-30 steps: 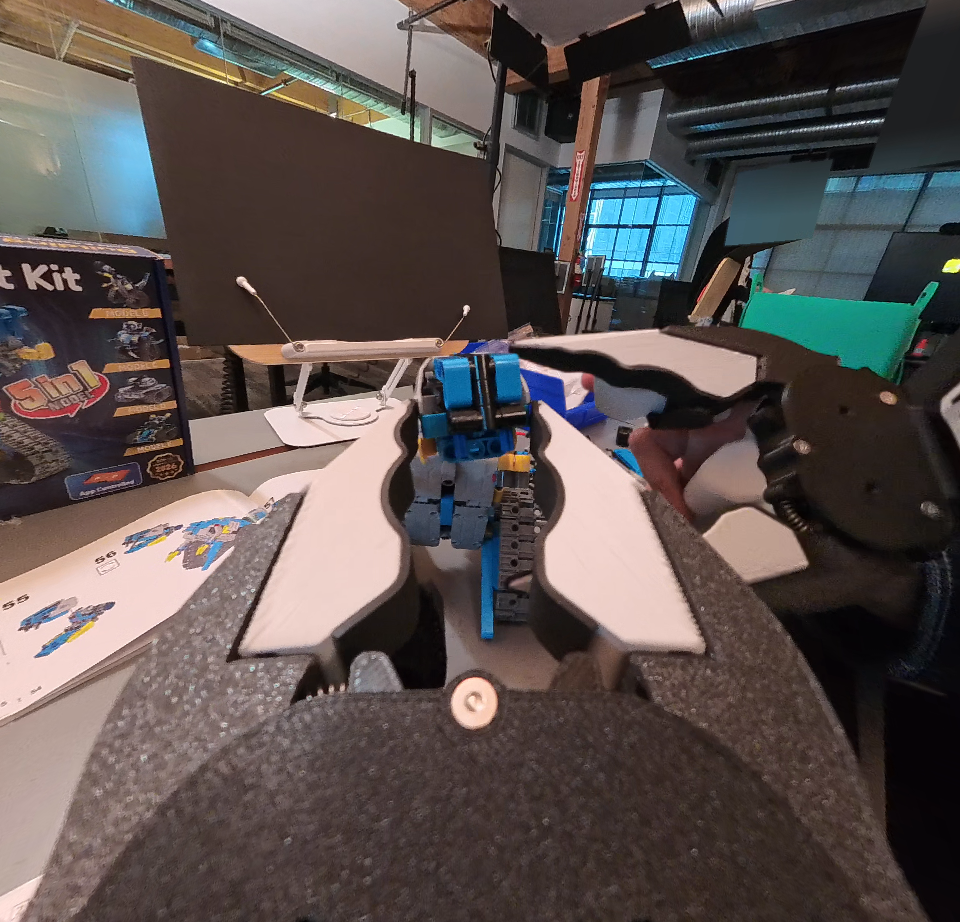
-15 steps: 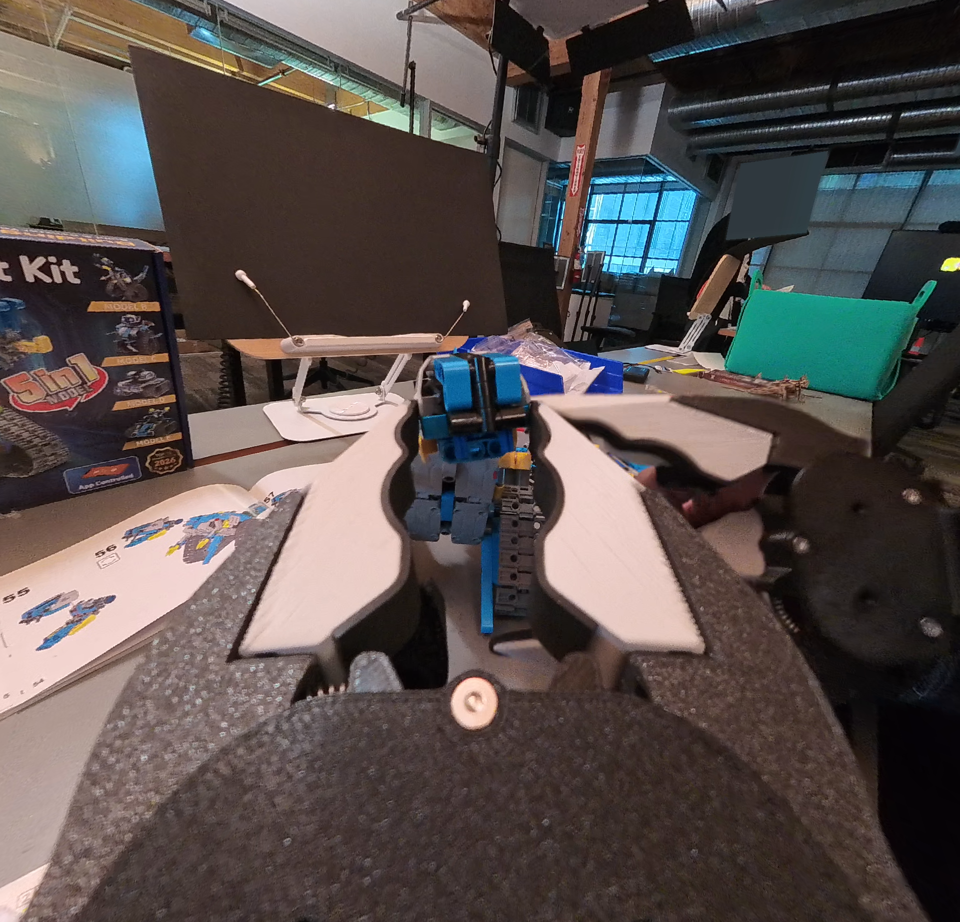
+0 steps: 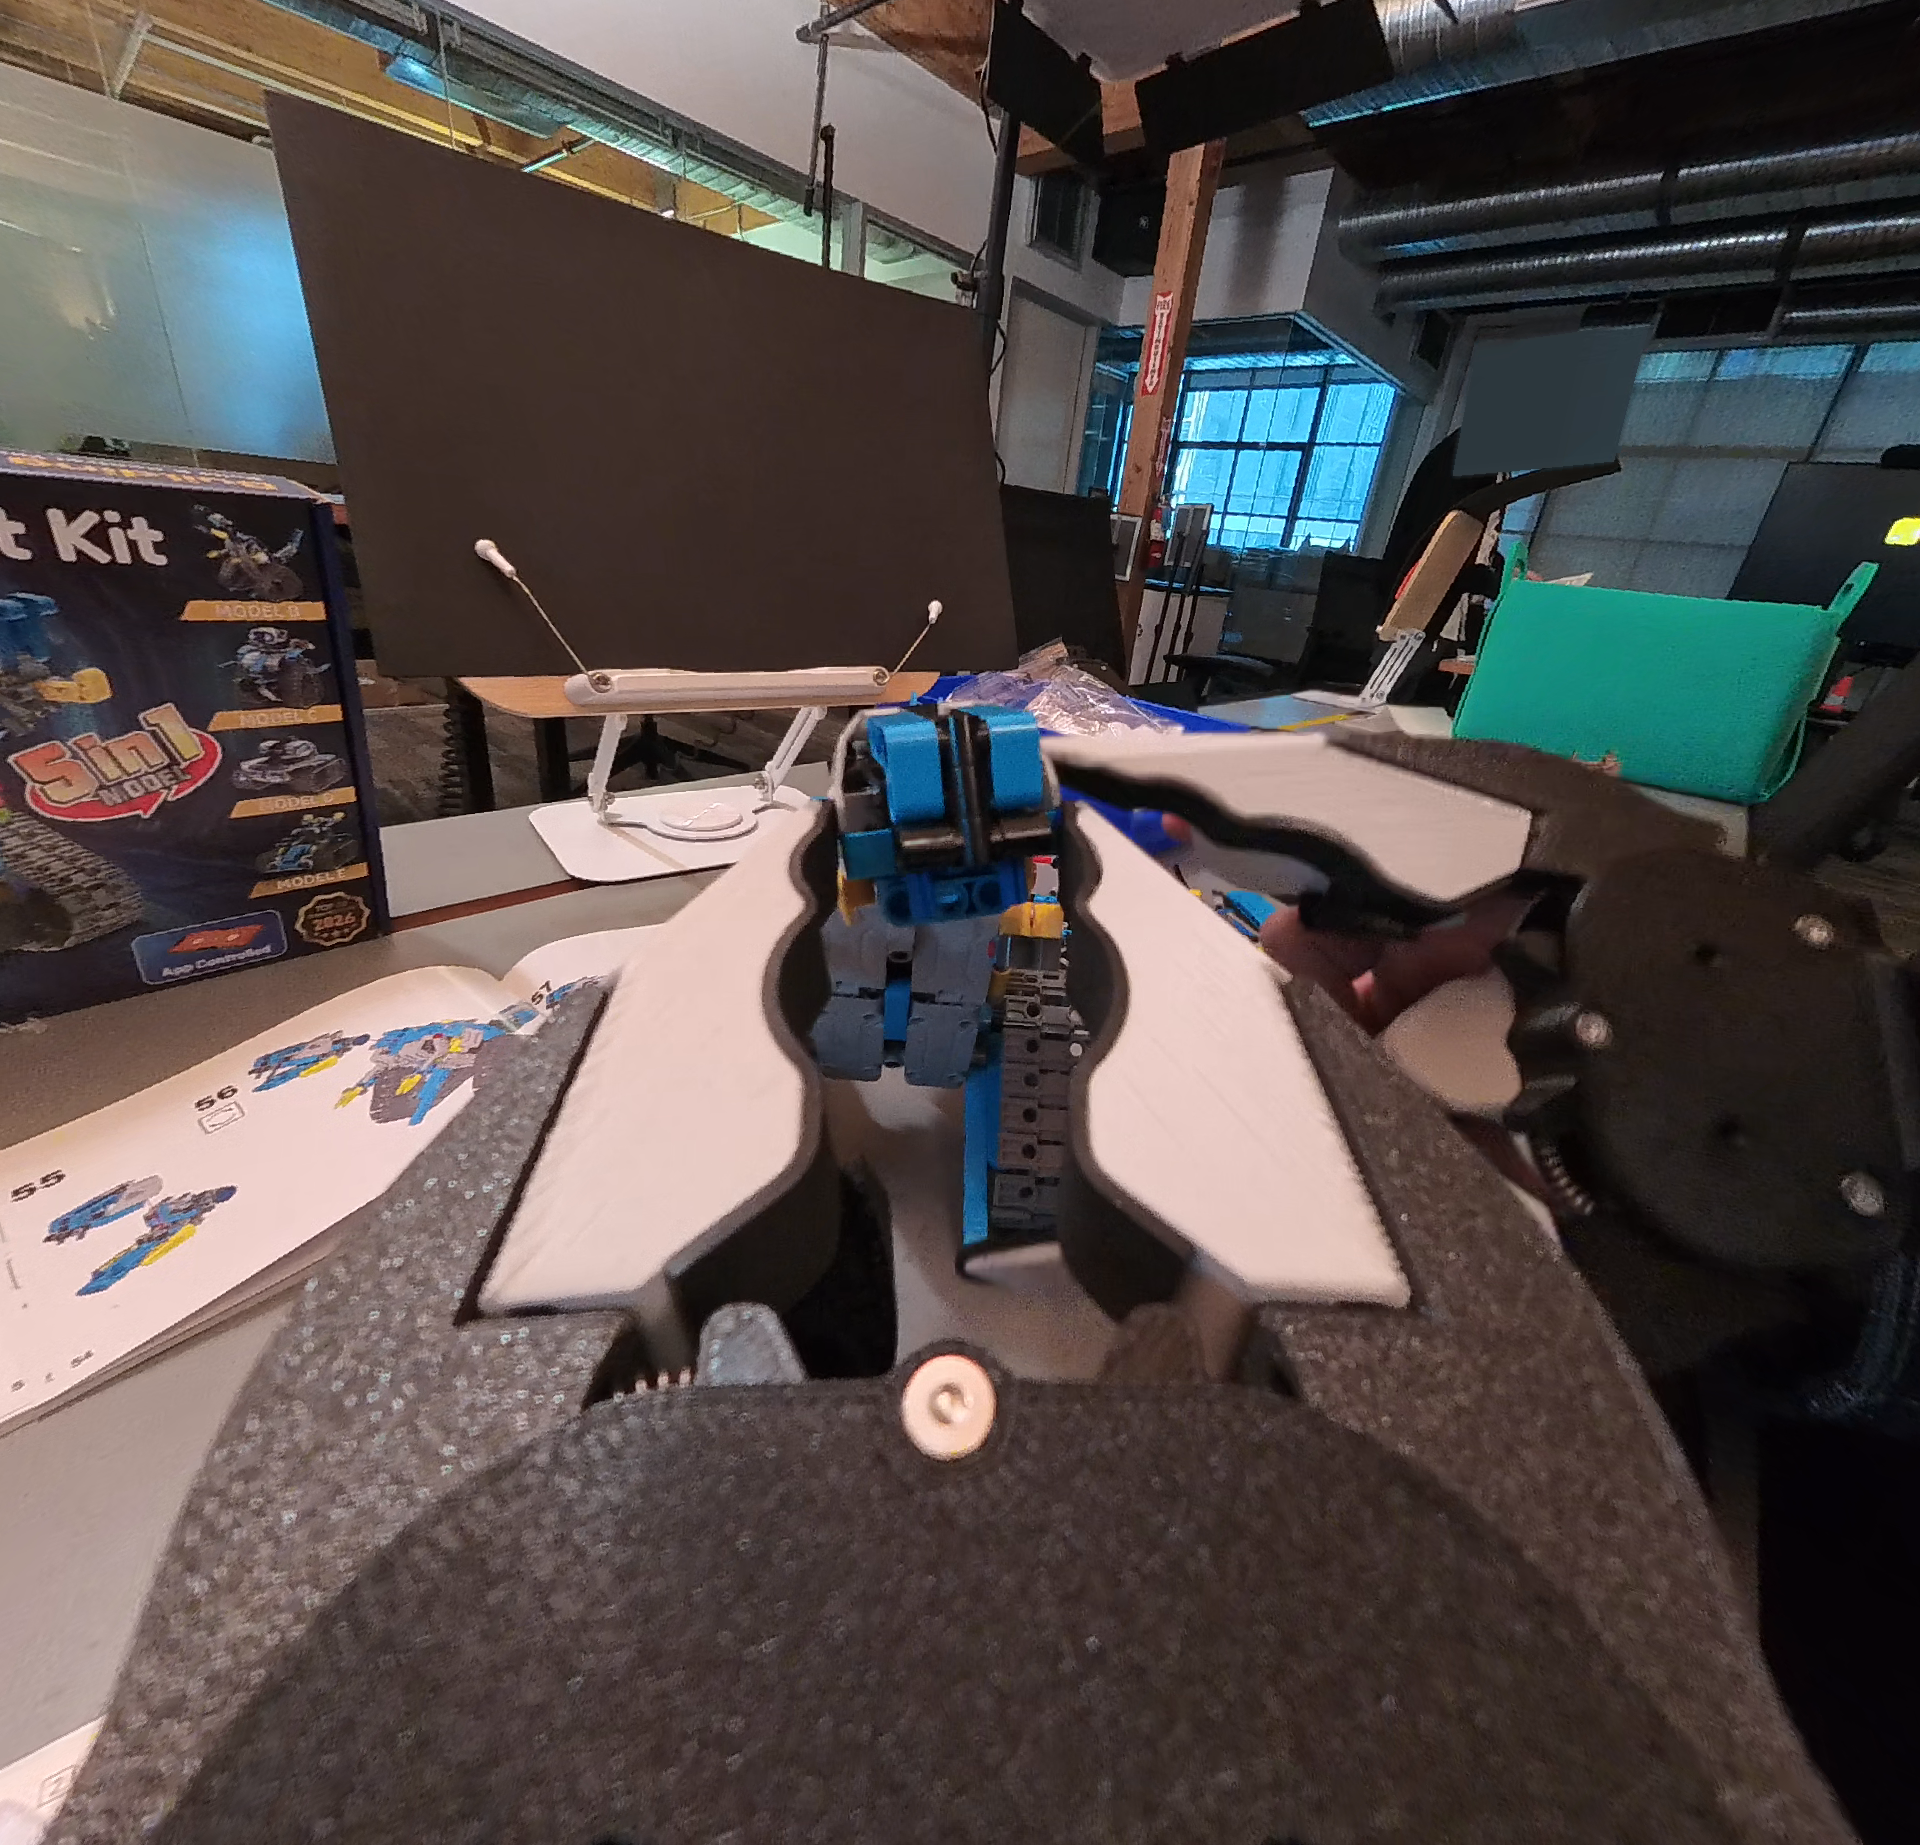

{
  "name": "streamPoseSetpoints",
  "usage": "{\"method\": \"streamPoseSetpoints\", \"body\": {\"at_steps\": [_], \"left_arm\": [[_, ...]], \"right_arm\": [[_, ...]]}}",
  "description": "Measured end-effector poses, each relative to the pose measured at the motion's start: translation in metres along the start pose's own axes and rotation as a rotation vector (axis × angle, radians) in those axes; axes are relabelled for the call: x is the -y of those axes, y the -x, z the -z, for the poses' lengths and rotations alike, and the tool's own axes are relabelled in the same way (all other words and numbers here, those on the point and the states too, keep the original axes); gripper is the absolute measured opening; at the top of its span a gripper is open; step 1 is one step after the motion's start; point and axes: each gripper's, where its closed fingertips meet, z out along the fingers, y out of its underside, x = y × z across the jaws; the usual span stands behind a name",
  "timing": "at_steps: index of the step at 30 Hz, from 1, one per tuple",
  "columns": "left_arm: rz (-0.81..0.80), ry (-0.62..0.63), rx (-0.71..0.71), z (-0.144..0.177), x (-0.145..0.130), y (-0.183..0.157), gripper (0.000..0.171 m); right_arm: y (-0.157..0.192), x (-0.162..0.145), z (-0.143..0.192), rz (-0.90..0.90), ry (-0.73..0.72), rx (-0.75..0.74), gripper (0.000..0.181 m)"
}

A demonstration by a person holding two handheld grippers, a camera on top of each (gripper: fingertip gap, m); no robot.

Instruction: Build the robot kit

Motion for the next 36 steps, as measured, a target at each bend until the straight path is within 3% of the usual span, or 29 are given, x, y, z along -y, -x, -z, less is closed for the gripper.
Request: {"method": "streamPoseSetpoints", "body": {"at_steps": [3, 7, 11, 17, 24, 31, 36], "left_arm": [[-0.002, 0.0, -0.001, 0.0, 0.0, 0.0, 0.042], [-0.002, -0.001, 0.001, 0.0, 0.0, 0.0, 0.042], [0.004, -0.001, -0.002, 0.001, 0.0, 0.001, 0.042], [-0.001, 0.0, -0.003, 0.0, 0.0, 0.0, 0.042], [0.006, -0.004, 0.0, 0.001, 0.0, 0.001, 0.042], [0.004, -0.004, -0.002, 0.001, 0.0, 0.0, 0.042], [-0.011, 0.002, -0.023, 0.002, -0.001, -0.004, 0.042]], "right_arm": [[-0.01, 0.005, -0.003, -0.015, -0.007, -0.005, 0.102], [0.001, 0.001, -0.007, -0.019, 0.005, 0.018, 0.11], [0.011, -0.005, -0.003, -0.047, 0.018, 0.057, 0.106], [-0.008, 0.0, -0.005, -0.077, 0.007, 0.033, 0.102], [0.015, -0.004, -0.005, -0.075, 0.026, 0.082, 0.111], [-0.002, -0.005, 0.0, -0.044, 0.026, 0.036, 0.1], [0.0, 0.017, 0.009, -0.002, -0.056, 0.041, 0.095]]}}
